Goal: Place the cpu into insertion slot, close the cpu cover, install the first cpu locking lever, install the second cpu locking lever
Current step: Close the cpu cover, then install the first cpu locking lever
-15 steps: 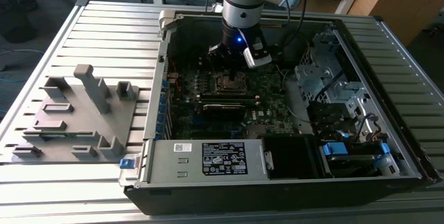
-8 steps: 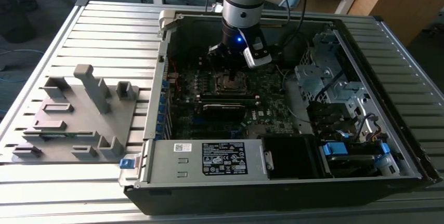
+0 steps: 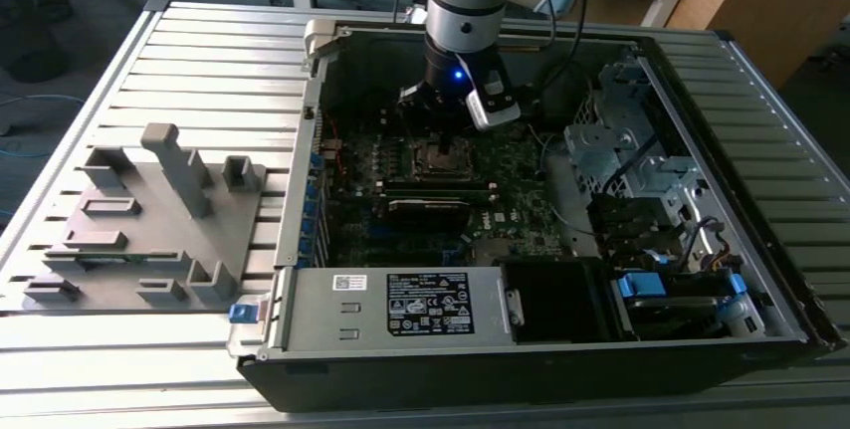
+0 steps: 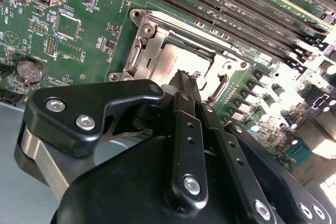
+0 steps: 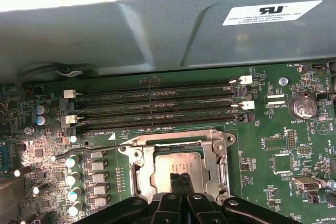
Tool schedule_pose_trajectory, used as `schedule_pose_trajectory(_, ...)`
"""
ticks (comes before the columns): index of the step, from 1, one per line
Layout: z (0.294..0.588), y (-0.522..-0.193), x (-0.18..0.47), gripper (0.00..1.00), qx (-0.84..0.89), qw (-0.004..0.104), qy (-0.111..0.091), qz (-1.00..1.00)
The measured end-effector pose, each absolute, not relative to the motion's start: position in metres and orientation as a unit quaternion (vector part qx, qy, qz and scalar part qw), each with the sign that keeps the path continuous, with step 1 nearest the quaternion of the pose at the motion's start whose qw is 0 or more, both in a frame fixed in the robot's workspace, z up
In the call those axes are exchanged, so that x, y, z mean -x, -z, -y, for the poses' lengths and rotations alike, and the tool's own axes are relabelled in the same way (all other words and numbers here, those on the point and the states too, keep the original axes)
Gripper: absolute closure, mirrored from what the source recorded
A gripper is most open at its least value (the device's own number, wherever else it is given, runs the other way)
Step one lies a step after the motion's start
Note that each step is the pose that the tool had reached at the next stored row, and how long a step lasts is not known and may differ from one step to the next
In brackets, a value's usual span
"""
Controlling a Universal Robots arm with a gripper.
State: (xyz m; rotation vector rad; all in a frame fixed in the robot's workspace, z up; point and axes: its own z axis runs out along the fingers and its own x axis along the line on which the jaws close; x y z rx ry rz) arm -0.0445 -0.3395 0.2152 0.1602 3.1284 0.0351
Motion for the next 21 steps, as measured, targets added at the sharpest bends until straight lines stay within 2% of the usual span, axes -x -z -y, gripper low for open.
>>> schedule_pose_trajectory(21, 0.3395, -0.2188, 0.0455, 0.90, -0.051, 0.004, -0.011, -0.999)
